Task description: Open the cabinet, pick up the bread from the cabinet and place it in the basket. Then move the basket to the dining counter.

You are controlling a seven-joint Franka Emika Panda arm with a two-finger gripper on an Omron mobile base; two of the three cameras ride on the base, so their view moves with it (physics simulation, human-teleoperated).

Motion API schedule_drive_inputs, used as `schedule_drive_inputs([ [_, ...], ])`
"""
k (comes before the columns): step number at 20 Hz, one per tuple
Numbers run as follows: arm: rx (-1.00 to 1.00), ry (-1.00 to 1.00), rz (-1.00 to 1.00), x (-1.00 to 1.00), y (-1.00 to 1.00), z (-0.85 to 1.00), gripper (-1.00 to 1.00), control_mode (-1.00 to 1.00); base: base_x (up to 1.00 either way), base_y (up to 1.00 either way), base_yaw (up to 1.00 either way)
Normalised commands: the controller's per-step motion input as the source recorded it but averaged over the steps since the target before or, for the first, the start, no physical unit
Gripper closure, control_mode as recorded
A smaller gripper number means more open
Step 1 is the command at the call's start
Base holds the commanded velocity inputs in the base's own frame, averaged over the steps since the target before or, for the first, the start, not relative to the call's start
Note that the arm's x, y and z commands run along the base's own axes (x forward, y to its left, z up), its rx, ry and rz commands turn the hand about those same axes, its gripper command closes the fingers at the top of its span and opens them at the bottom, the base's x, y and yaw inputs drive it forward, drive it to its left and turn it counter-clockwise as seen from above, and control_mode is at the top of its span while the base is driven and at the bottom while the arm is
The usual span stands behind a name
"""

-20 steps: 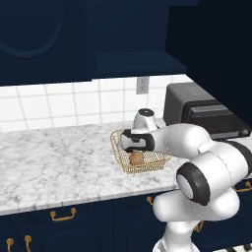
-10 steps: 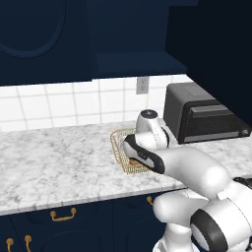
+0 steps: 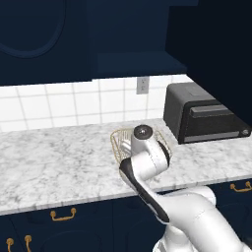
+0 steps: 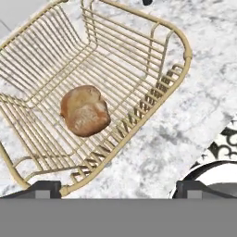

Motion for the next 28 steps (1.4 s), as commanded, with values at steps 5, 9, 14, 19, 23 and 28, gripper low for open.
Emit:
schedule_drive_inputs([
  [5,0.17,-0.41,-0.55,-0.33,0.40,0.00,-1.00,-1.00,0.00,0.00,0.00],
  [9,0.22,-0.35,-0.53,-0.17,0.41,0.00,-1.00,-1.00,0.00,0.00,0.00],
  [14,0.27,-0.18,-0.43,-0.04,0.28,0.01,-1.00,-1.00,0.00,0.00,0.00],
  [19,0.11,-0.01,-0.25,0.00,0.20,0.02,-1.00,-1.00,0.00,0.00,0.00],
  [23,-0.07,0.00,-0.05,0.01,0.41,0.05,-1.00,-1.00,0.00,0.00,0.00],
  [28,-0.07,0.00,-0.08,0.10,0.36,0.00,-1.00,-1.00,0.00,0.00,0.00],
])
